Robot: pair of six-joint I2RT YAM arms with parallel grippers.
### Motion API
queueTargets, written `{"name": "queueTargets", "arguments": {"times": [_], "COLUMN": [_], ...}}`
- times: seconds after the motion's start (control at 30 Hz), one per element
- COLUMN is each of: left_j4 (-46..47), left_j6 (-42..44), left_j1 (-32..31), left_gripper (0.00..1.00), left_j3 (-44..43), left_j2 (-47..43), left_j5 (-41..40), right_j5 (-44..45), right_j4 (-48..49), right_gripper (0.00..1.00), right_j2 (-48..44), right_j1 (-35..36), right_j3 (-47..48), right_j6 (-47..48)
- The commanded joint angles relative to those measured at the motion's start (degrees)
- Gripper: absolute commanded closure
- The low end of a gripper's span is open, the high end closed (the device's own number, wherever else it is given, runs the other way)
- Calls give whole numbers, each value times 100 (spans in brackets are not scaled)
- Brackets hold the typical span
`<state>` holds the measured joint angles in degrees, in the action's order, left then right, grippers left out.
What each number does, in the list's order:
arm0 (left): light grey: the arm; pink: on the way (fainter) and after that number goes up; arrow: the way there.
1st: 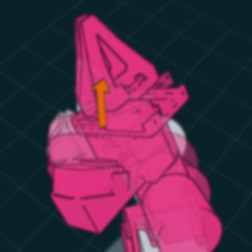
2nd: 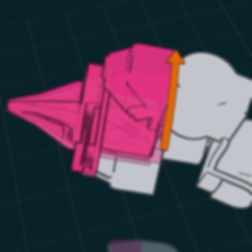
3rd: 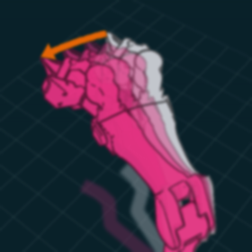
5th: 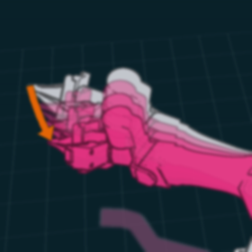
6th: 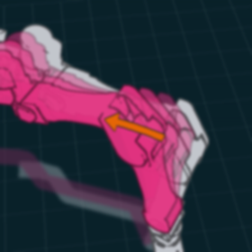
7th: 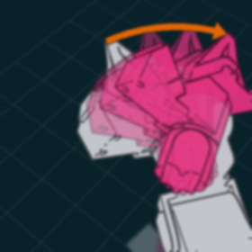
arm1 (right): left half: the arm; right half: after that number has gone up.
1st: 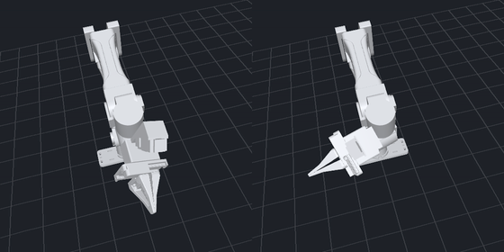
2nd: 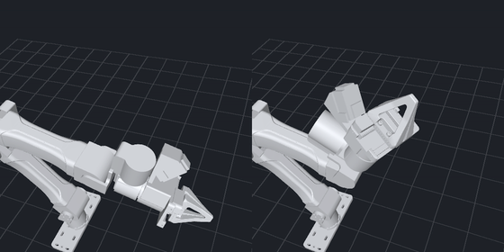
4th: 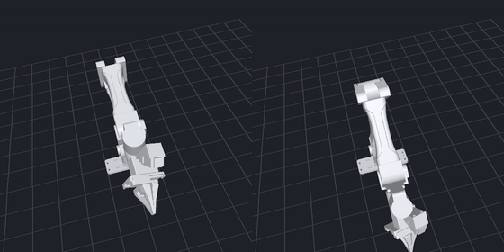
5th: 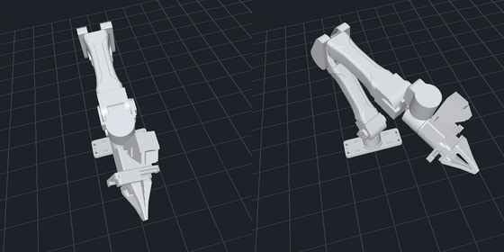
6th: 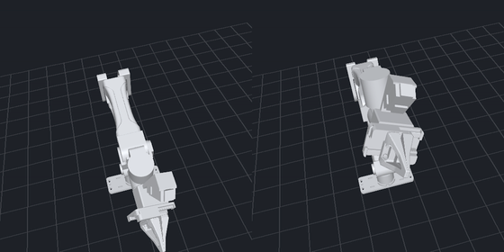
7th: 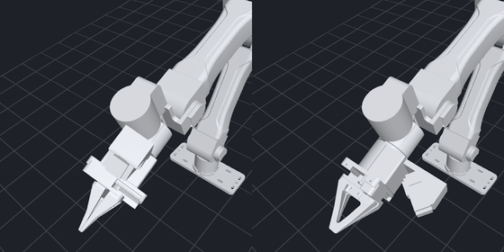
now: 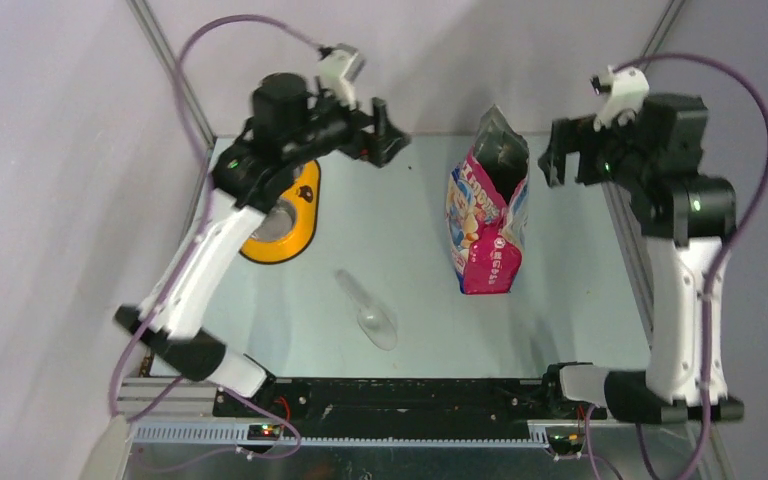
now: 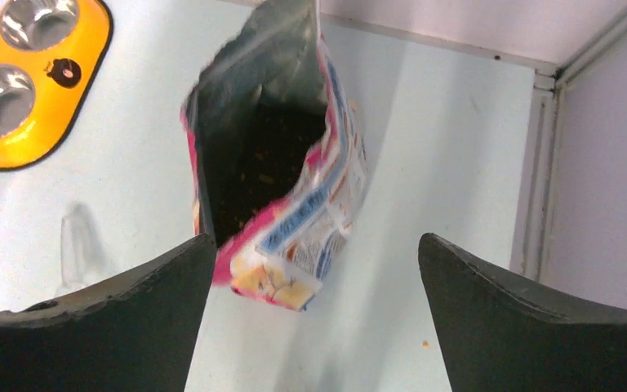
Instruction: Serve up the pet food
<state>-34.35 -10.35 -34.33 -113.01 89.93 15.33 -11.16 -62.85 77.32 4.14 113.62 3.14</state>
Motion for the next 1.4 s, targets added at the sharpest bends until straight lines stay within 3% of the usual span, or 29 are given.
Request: {"name": "queueTargets", "arguments": {"times": [0.0,0.07,0.13,0.17,0.33,0.53,0.7,0.9,0.97,1.2,1.3,1.37], "left_j4": [-391,-397,-559,-596,-470,-244,73,-653,-711,-772,-1071,-1192], "left_j6": [1100,1411,1661,1747,2735,3392,4493,7202,7639,7597,7558,7553], "left_j1": [138,137,131,131,129,129,113,-308,-512,-1382,-1558,-1632], "left_gripper": [0,0,0,0,0,0,0,2,4,6,12,17], "left_j3": [1257,2096,2762,3196,4900,5674,6292,6561,6643,6242,5904,5695], "left_j2": [-1152,-1561,-1831,-1995,-2488,-2393,-2413,-2091,-1960,-1730,-1534,-1316], "left_j5": [-507,-841,-889,-913,-1081,-677,-20,516,479,560,633,640], "right_j5": [36,-184,-45,-14,-155,-974,-720,-1286,-1387,-1710,-1917,-1731], "right_j4": [-246,-385,-372,-389,-401,-380,27,56,5,-160,-248,-143], "right_gripper": [16,20,3,2,1,0,1,0,0,0,0,0], "right_j2": [-883,-1184,-1422,-1551,-1959,-2553,-3116,-3209,-3189,-3373,-3450,-3442], "right_j1": [-37,-33,-34,-33,-34,-34,-46,-223,-297,-364,-362,-365], "right_j3": [-1386,-2205,-2927,-3259,-3745,-4092,-4597,-4665,-4664,-4665,-4665,-4685], "right_j6": [772,999,1065,1123,1399,2077,2078,1930,1908,2107,2274,1886]}}
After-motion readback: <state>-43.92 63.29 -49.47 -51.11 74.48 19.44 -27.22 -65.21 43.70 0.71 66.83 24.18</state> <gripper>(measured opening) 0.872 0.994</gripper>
